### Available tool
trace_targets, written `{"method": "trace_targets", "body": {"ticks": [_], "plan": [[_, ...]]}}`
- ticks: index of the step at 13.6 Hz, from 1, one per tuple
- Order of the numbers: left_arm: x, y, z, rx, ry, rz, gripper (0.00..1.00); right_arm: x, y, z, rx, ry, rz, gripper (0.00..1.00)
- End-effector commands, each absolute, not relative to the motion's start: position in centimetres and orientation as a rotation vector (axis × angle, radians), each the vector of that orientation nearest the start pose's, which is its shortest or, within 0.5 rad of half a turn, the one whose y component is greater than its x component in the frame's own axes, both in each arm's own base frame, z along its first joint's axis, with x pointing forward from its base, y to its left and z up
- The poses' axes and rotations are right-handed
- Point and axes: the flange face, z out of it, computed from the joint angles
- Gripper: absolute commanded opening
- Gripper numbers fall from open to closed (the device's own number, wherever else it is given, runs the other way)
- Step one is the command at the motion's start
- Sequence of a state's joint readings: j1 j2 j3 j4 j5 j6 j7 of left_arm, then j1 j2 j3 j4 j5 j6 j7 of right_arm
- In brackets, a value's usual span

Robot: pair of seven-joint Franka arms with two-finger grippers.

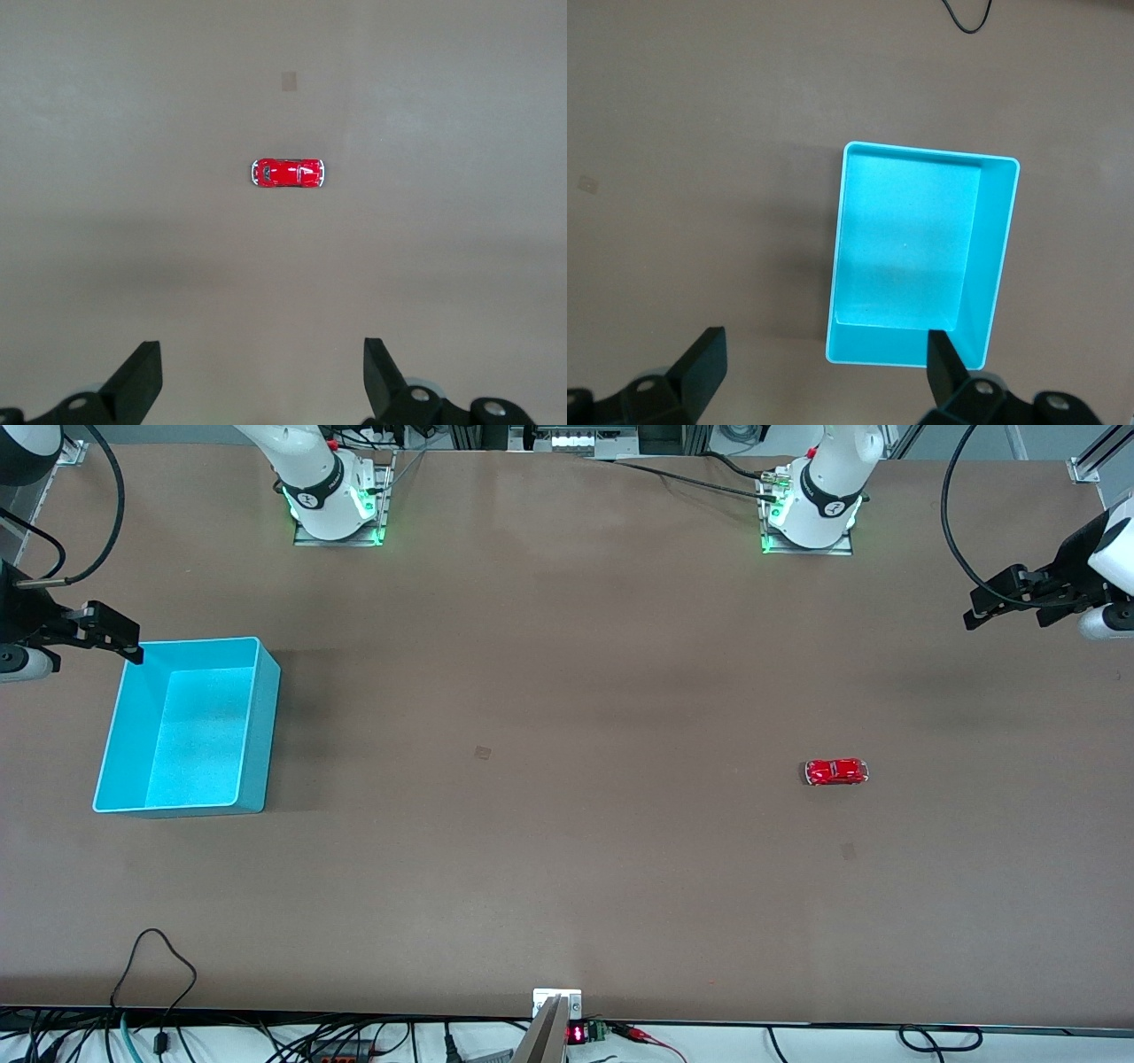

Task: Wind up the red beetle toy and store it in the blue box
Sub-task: 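Move the left gripper over the red toy car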

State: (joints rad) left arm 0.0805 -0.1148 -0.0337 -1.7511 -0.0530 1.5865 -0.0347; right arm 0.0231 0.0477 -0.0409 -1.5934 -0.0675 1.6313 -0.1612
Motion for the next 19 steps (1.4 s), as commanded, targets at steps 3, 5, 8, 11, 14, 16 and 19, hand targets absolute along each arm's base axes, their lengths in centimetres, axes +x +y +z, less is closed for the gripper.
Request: {"method": "trace_targets", "body": {"ticks": [3,5,8,11,14,16,19], "plan": [[50.7,1.7,59.6,-3.194,-0.148,0.102,1.00,57.0,-1.4,59.9,-3.195,-0.226,0.025,1.00],[51.4,1.7,58.5,-3.196,-0.122,0.129,1.00,57.0,-1.2,59.9,-3.195,-0.231,0.023,1.00],[54.2,1.9,55.2,-3.196,-0.024,0.205,1.00,57.1,-1.2,59.7,-3.188,-0.215,0.026,1.00],[57.9,3.1,50.9,-3.211,0.251,0.288,1.00,57.2,-1.2,59.6,-3.191,-0.137,0.027,1.00],[58.9,3.2,46.9,-3.198,0.438,0.338,1.00,57.1,-1.3,59.5,-3.189,-0.117,0.031,1.00],[59.1,3.3,43.0,-3.164,0.688,0.251,1.00,57.3,-1.9,59.2,-3.182,-0.094,0.033,1.00],[59.5,3.5,38.1,-3.072,1.029,0.167,1.00,57.3,-2.7,59.0,-3.122,-0.049,0.034,1.00]]}}
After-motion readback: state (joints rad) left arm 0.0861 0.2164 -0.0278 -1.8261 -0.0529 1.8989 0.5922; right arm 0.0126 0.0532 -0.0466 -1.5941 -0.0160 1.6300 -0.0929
